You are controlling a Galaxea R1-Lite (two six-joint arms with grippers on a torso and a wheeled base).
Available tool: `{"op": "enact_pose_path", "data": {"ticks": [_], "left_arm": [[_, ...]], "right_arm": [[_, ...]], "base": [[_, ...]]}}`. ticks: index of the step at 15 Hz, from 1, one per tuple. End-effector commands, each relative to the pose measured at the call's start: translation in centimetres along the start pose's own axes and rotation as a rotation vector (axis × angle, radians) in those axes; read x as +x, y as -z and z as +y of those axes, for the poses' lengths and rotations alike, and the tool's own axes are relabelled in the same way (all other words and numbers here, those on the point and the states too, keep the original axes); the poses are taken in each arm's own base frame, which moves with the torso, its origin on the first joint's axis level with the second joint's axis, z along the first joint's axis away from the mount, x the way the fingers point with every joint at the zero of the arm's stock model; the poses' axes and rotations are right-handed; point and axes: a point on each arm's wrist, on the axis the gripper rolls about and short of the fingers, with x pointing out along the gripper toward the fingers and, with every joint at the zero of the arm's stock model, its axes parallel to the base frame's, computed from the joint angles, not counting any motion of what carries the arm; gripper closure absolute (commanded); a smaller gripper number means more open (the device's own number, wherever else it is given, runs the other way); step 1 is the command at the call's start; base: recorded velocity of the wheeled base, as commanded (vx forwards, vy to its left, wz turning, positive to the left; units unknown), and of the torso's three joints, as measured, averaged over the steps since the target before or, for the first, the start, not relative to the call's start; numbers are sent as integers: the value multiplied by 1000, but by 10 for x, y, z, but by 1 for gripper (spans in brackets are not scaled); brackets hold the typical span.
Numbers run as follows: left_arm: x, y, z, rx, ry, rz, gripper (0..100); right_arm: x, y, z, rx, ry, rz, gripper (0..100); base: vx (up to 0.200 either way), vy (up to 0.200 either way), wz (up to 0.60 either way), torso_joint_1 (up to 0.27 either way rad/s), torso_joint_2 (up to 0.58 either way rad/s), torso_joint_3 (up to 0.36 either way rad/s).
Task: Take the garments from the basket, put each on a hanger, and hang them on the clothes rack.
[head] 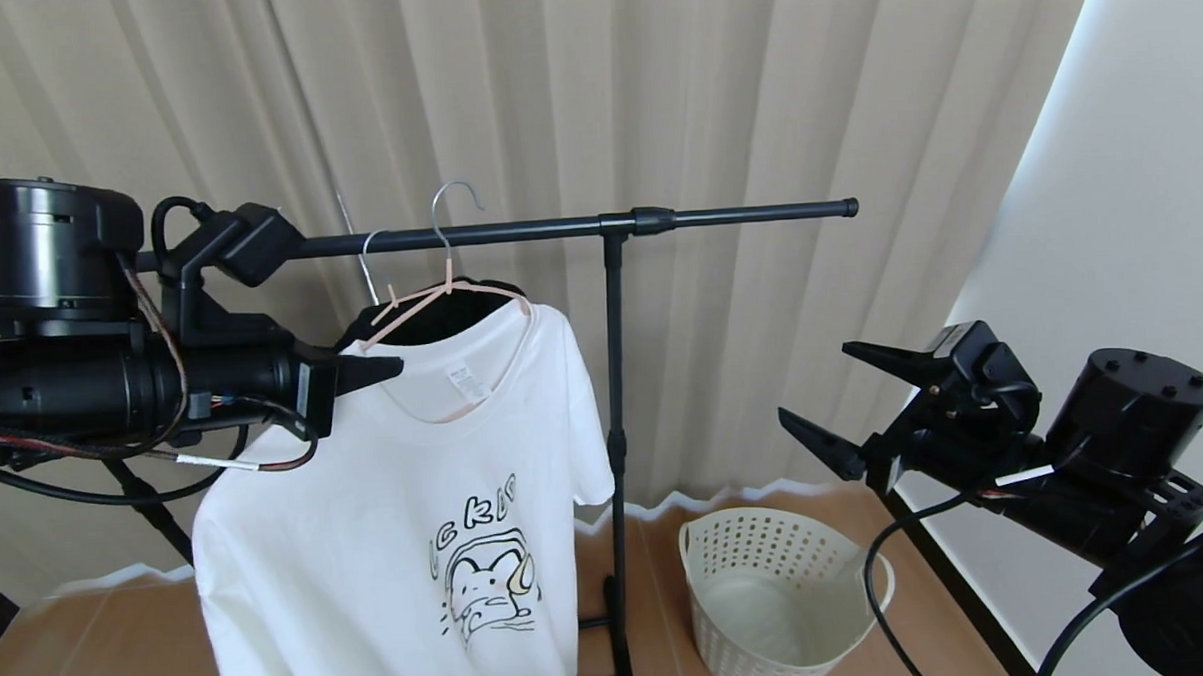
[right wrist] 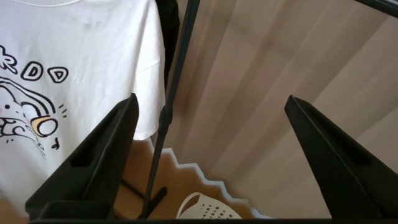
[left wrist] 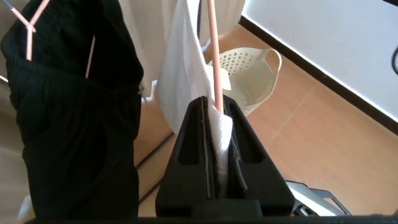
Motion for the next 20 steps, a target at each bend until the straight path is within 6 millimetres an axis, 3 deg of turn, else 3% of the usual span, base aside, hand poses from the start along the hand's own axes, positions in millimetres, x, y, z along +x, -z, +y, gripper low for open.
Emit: {"op": "enact_pose_path", "data": {"ticks": [1,12,15,20], "left_arm": [[23,1,8,-19,-11,20,100],[95,0,29,-131,-97,0,100],[107,1,35,-159,-145,-38,100],[110,0,36,-210,-149,-46,100]], "right_arm": [[0,1,0,0,-2,2,0],[2,3,0,3,-4,10,0],[4,6,0,5,-3,14,0],[4,6,0,6,-4,17,0]], "base": [[0,0,0,0,0,0],[0,0,0,0,0,0],[0,0,0,0,0,0],[0,0,0,0,0,0]]}}
